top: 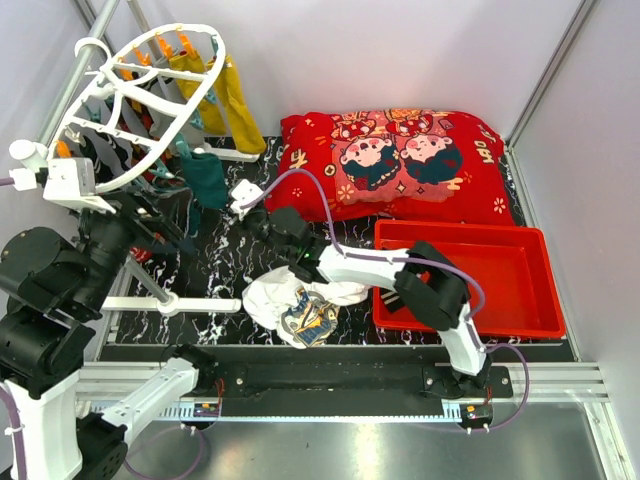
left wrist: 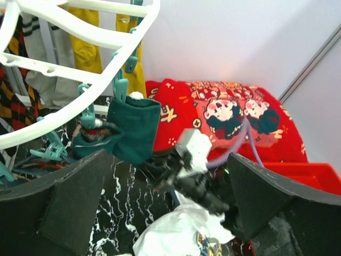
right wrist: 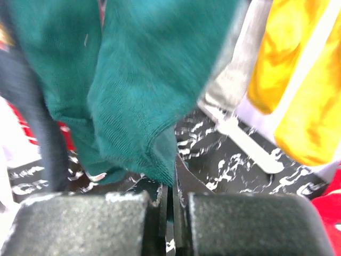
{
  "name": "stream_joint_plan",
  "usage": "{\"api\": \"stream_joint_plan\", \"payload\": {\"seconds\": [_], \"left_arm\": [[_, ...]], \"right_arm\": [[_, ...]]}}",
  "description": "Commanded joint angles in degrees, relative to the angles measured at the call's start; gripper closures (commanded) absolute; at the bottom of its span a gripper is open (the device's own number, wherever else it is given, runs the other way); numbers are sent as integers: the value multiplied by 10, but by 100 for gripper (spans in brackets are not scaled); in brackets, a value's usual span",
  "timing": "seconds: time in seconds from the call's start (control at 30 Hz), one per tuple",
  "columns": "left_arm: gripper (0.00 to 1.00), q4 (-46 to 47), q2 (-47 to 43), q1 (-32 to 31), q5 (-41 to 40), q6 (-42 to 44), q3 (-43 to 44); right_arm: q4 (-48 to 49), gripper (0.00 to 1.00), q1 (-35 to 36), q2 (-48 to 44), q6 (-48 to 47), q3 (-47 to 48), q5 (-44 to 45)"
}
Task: Remove the socks clipped to the hanger
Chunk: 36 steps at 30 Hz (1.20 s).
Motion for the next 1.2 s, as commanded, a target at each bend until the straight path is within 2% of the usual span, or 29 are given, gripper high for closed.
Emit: {"api": "stream_joint_plan", "payload": {"seconds": [0.0, 0.23, 0.37, 0.5, 0.67, 0.8, 0.87, 0.9, 1.0, 1.17], "left_arm": [[1, -2, 33, 1, -33, -14, 34], [6, -56, 92, 0, -100, -12, 98], [6, -48, 108, 0, -100, 11, 118], [6, -29, 113, 0, -74, 35, 104], [6, -46, 109, 0, -77, 8, 81], [4, 1, 62, 0, -16, 18, 17], [4, -2, 61, 0, -41, -7, 27], [8, -24, 69, 0, -76, -17, 40], [9, -68, 104, 0, -102, -43, 88], [10, -73, 117, 0, -124, -52, 107]], "right_arm": [[19, 100, 40, -97, -46, -25, 68], [13, 100, 98, -140, -114, -48, 129], [13, 100, 124, -167, -129, -61, 147], [-5, 100, 127, -208, -55, -90, 107], [-36, 100, 127, -233, 20, -84, 102], [-67, 100, 128, -251, 58, -73, 90], [-76, 100, 128, -259, 70, -76, 82], [-76, 100, 128, -260, 73, -77, 84], [-76, 100, 135, -253, 56, -72, 98], [-46, 100, 151, -226, -58, -75, 124]]}}
